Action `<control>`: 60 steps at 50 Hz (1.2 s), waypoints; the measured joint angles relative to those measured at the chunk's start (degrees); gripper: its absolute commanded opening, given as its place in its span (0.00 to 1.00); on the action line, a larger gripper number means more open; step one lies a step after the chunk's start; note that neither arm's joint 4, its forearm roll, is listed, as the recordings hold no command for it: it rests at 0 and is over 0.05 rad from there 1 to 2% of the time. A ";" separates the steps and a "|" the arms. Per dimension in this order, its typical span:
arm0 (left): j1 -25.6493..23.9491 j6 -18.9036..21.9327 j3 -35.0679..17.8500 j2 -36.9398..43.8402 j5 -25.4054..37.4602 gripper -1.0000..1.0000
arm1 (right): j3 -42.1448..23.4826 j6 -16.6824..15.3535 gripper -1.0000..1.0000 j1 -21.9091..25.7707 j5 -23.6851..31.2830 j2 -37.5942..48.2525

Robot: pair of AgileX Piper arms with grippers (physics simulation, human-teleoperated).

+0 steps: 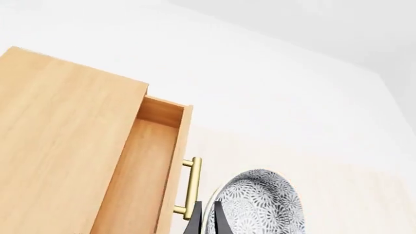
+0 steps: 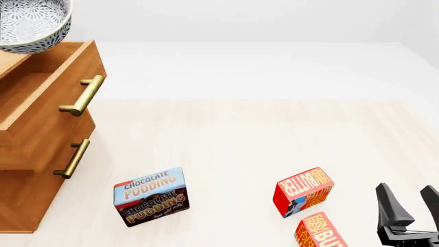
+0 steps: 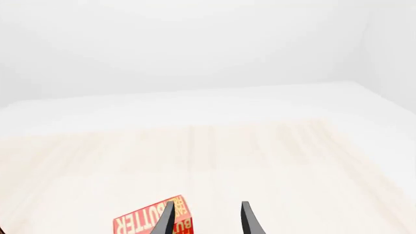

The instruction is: Put the bowl in the top drawer of the cabinet.

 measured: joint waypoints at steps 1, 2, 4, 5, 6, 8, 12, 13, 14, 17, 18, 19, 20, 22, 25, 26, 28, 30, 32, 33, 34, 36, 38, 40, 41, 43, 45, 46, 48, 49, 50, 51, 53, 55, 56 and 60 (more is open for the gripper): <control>0.39 -0.08 -0.06 0.04 -0.05 0.00 | 0.00 0.00 1.00 0.00 0.01 -0.01; 0.85 -0.22 0.00 0.05 -0.18 0.00 | 0.00 -0.01 1.00 0.00 0.01 -0.02; 1.86 -0.51 0.29 0.11 -0.56 0.00 | 0.00 -0.01 1.00 0.00 0.03 -0.05; 2.29 -0.65 0.53 0.09 -0.77 0.00 | 0.00 -0.01 1.00 0.01 0.03 -0.06; 2.67 -0.80 0.86 0.03 -0.98 0.00 | 0.00 -0.02 1.00 0.00 0.04 -0.08; 3.35 -1.08 1.53 -0.11 -1.40 0.00 | 0.00 -0.02 1.00 0.00 0.06 -0.10; 4.80 -1.76 2.92 -0.31 -2.35 0.00 | 0.00 -0.04 1.00 0.01 0.08 -0.14; 5.19 -1.94 3.34 -0.39 -2.61 0.00 | 0.00 -0.05 1.00 0.01 0.08 -0.15; 5.61 -2.14 3.74 -0.45 -2.89 0.00 | 0.00 -0.05 1.00 0.02 0.09 -0.15; 6.87 -2.80 4.84 -0.64 -3.74 0.00 | 0.00 -0.07 1.00 0.06 0.10 -0.18; 7.25 -3.04 5.17 -0.73 -4.00 0.00 | 0.00 -0.08 1.00 0.07 0.10 -0.19; 7.59 -3.30 5.49 -0.85 -4.23 0.00 | 0.00 -0.08 1.00 0.09 0.10 -0.19; 7.94 -3.55 5.80 -0.98 -4.46 0.00 | 0.00 -0.09 1.00 0.09 0.11 -0.20; 8.66 -4.03 6.37 -1.25 -4.90 0.00 | 0.00 -0.11 1.00 0.10 0.10 -0.20; 9.81 -4.51 6.95 -1.50 -5.42 0.00 | 0.00 -0.15 1.00 0.13 0.10 -0.19; 10.19 -4.64 7.01 -1.54 -5.55 0.00 | 0.00 -0.15 1.00 0.14 0.10 -0.20; 10.94 -4.92 7.02 -1.58 -5.75 0.00 | 0.00 -0.17 1.00 0.15 0.10 -0.21; 11.65 -5.11 6.95 -1.60 -5.91 0.00 | 0.00 -0.17 1.00 0.17 0.12 -0.23; 12.23 -5.27 6.91 -1.67 -6.00 0.00 | 0.00 -0.19 1.00 0.18 0.13 -0.26; 12.51 -5.33 6.89 -1.71 -6.02 0.00 | 0.00 -0.20 1.00 0.19 0.14 -0.27; 12.80 -5.40 6.83 -1.75 -6.03 0.00 | 0.00 -0.20 1.00 0.20 0.14 -0.28; 13.30 -5.52 6.71 -1.82 -6.01 0.00 | 0.00 -0.21 1.00 0.21 0.15 -0.30; 13.78 -5.65 6.56 -1.89 -5.96 0.00 | -0.01 -0.22 1.00 0.23 0.16 -0.32; 14.25 -5.77 6.44 -1.96 -5.92 0.00 | -0.01 -0.24 1.00 0.26 0.17 -0.34; 14.49 -5.83 6.42 -1.98 -5.93 0.00 | -0.01 -0.24 1.00 0.27 0.17 -0.35; 14.94 -6.00 6.47 -2.05 -6.00 0.00 | -0.01 -0.25 1.00 0.30 0.19 -0.37; 15.36 -6.20 6.63 -2.13 -6.15 0.00 | -0.01 -0.26 1.00 0.33 0.19 -0.38; 15.59 -6.38 6.76 -2.17 -6.26 0.00 | -0.01 -0.26 1.00 0.35 0.20 -0.40; 15.99 -6.66 7.14 -2.30 -6.54 0.00 | -0.01 -0.27 1.00 0.37 0.21 -0.43; 16.19 -6.85 7.42 -2.40 -6.73 0.00 | -0.01 -0.27 1.00 0.38 0.22 -0.44; 16.41 -7.04 7.72 -2.51 -6.95 0.00 | -0.01 -0.27 1.00 0.39 0.23 -0.45; 16.61 -7.23 8.06 -2.63 -7.17 0.00 | -0.01 -0.28 1.00 0.39 0.23 -0.46; 17.14 -7.72 8.93 -2.83 -7.76 0.00 | -0.01 -0.29 1.00 0.41 0.23 -0.47; 17.71 -8.02 9.80 -2.99 -8.34 0.00 | -0.01 -0.30 1.00 0.44 0.24 -0.49; 17.97 -8.21 10.21 -3.08 -8.60 0.00 | -0.01 -0.31 1.00 0.44 0.24 -0.49; 19.10 -8.72 11.70 -3.38 -9.58 0.00 | -0.01 -0.34 1.00 0.46 0.25 -0.50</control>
